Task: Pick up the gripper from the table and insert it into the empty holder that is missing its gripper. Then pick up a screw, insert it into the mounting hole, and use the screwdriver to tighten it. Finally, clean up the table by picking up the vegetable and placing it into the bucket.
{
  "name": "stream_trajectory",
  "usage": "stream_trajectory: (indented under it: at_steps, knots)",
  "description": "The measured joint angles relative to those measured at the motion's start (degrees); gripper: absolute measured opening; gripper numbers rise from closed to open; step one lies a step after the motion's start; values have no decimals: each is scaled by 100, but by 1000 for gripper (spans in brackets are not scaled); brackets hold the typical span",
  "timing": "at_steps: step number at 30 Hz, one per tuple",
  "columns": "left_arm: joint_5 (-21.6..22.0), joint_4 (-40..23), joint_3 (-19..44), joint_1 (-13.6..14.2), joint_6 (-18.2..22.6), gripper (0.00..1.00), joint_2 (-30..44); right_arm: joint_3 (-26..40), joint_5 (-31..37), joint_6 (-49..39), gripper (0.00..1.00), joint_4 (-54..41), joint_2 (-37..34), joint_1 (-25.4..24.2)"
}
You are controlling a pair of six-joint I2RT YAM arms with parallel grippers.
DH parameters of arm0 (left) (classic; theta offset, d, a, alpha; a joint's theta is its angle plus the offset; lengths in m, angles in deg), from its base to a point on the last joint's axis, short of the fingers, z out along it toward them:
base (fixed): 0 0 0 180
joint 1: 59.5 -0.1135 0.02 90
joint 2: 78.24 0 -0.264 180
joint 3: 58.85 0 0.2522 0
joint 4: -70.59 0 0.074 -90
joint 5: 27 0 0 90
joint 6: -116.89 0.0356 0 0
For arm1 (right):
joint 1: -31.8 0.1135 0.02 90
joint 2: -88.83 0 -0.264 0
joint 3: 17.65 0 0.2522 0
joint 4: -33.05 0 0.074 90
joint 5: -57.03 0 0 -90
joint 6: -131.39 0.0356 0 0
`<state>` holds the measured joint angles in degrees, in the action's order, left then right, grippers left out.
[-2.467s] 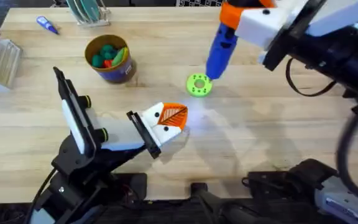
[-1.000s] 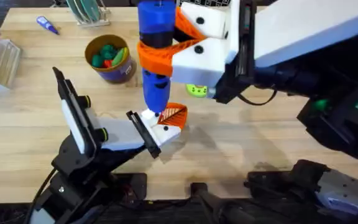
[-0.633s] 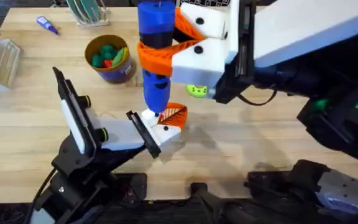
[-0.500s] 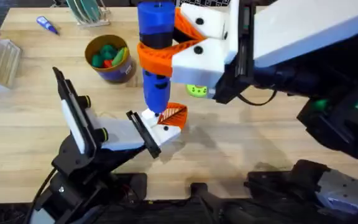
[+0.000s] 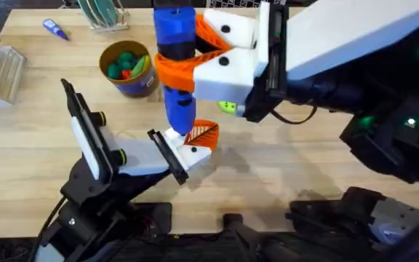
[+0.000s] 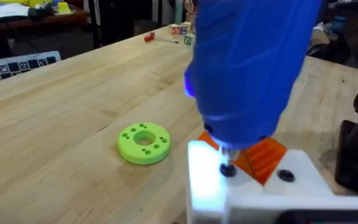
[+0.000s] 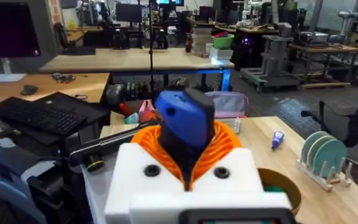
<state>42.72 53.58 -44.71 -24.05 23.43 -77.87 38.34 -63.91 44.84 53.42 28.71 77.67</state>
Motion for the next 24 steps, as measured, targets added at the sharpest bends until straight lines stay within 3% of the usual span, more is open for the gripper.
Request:
stream_trajectory:
  at_steps: [24]
  knots:
    - [16, 2, 0, 0, 2, 14, 0, -3, -24, 154, 23, 257, 250, -65]
